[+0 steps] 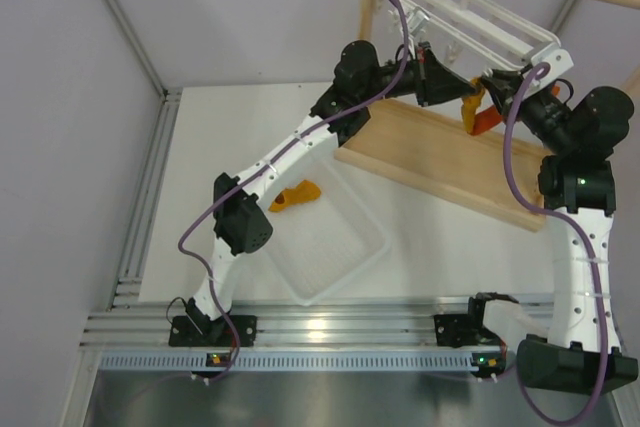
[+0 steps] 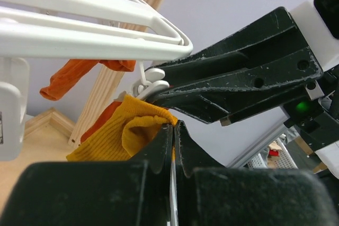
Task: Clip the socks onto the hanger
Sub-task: Clamp the sock onto the hanger, then open the clamp at the hanger.
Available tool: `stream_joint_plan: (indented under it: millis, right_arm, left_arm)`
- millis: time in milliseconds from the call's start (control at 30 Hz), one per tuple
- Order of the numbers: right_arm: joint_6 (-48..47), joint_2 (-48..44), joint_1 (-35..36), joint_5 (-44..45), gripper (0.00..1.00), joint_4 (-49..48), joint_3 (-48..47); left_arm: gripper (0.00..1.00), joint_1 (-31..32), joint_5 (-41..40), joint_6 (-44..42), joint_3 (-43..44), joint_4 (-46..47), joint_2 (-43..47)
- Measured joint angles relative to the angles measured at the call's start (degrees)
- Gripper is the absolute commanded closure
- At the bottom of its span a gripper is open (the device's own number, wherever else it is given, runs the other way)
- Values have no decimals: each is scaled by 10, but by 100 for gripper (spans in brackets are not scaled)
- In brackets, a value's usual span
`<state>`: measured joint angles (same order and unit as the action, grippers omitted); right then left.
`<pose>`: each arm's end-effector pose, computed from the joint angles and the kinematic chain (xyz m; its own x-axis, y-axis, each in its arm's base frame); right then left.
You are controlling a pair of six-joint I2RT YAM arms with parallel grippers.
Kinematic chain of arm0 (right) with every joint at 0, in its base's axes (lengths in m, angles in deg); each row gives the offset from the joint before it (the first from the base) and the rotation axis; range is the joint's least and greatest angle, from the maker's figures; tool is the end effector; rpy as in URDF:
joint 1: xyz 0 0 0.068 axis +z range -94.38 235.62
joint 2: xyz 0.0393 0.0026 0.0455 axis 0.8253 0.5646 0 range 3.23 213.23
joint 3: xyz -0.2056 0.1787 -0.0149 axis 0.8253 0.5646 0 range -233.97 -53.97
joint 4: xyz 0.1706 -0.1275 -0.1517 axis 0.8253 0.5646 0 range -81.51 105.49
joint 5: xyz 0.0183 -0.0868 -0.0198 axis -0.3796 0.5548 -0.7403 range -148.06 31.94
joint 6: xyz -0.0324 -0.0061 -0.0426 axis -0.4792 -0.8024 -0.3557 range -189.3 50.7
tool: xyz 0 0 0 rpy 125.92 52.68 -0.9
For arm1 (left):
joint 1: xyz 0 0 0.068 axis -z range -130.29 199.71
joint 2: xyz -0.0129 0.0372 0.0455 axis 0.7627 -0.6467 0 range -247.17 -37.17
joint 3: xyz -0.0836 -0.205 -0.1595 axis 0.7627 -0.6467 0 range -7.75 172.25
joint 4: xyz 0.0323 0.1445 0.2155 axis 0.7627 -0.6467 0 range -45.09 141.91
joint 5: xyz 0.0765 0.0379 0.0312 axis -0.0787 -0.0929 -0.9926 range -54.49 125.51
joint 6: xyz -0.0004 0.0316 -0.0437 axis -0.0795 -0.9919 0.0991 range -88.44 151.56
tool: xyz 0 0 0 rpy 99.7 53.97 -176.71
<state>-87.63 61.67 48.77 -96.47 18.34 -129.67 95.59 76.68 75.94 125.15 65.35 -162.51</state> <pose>0.2002 -0.0018 0.4816 0.2846 -0.2823 -0.9161 -0.4517 0.8034 -0.3879 0.3326 -0.3766 0.4568 -0.4989 -0.2418 -0.8323 0.8665 -0.1208 -0.4843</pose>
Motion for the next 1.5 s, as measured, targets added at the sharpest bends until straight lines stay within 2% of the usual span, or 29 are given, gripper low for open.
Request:
stream_joint_plan:
  millis: [33, 133, 200, 267, 300, 400, 467, 500, 667, 767, 1000, 1033, 1100, 1133, 1400, 1500]
  right_arm:
    - [3, 0, 0, 2, 67, 0, 0]
    - [14, -1, 2, 2, 54, 11, 1]
    - [21, -1, 4, 9, 52, 17, 3]
    - [25, 0, 4, 15, 51, 23, 3]
    - [25, 0, 4, 17, 51, 26, 3]
    - [25, 0, 4, 28, 50, 39, 3]
    - [25, 0, 4, 33, 47, 49, 3]
    - [24, -1, 4, 38, 46, 52, 3]
    - [19, -2, 2, 53, 39, 70, 3]
    - [19, -4, -4, 58, 33, 78, 3]
    - [40, 9, -20, 56, 19, 125, -28]
    - [47, 15, -20, 52, 12, 138, -41]
    - [61, 25, -20, 41, 7, 165, -70]
    - [69, 28, -21, 34, 1, 175, -84]
    - [128, -5, -21, -5, 1, 213, -114]
    - [145, -24, -21, -5, 5, 215, -114]
  left_arm:
    - [100, -1, 2, 3, -1, 2, 0]
    - [100, -2, 6, 8, -4, 3, 0]
    - [95, -4, 11, 7, -5, 1, 0]
    - [84, -6, 12, 4, -6, -2, 0]
    - [72, -6, 11, 1, -6, -4, 0]
    - [49, -8, -2, -14, -22, -6, 8]
    - [43, -9, -18, -29, -51, -4, 22]
    - [37, -11, -29, -40, -77, -3, 36]
    - [28, -19, -93, -127, -210, 8, 108]
    - [21, -23, -128, -181, -258, 31, 135]
    - [17, -24, -164, -281, -292, 127, 142]
    - [18, -24, -168, -288, -292, 143, 141]
    - [17, -24, -173, -297, -292, 172, 139]
    - [17, -25, -177, -300, -292, 188, 137]
    - [16, -29, -187, -316, -291, 238, 108]
    - [17, -29, -196, -320, -282, 242, 92]
